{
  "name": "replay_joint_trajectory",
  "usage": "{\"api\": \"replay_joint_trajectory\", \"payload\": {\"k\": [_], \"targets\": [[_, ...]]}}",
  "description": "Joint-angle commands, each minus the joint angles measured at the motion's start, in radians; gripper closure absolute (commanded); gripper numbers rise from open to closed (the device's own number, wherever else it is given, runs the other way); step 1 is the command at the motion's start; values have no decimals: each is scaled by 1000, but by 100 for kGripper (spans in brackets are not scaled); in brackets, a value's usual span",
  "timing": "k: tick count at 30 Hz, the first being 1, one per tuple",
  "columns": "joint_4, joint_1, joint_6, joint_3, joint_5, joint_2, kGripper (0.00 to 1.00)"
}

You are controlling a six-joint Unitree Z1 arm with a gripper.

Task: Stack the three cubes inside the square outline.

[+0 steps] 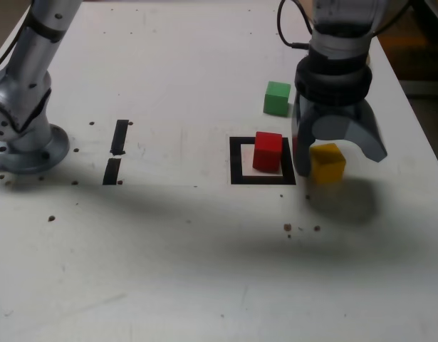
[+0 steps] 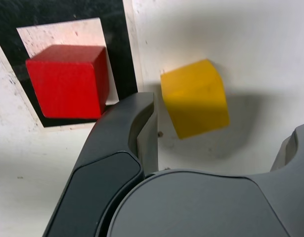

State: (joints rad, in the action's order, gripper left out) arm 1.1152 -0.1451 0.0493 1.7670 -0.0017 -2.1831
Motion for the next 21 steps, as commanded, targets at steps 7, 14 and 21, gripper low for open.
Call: {"api": "replay_joint_trajectory", "payload": {"k": [7,14,21], "targets": [[-5,19,-3,-6,-5,-29,12],[-10,24,-3,3,-9,-64,19],[-26,24,-3,13,-5,-83,47]]}}
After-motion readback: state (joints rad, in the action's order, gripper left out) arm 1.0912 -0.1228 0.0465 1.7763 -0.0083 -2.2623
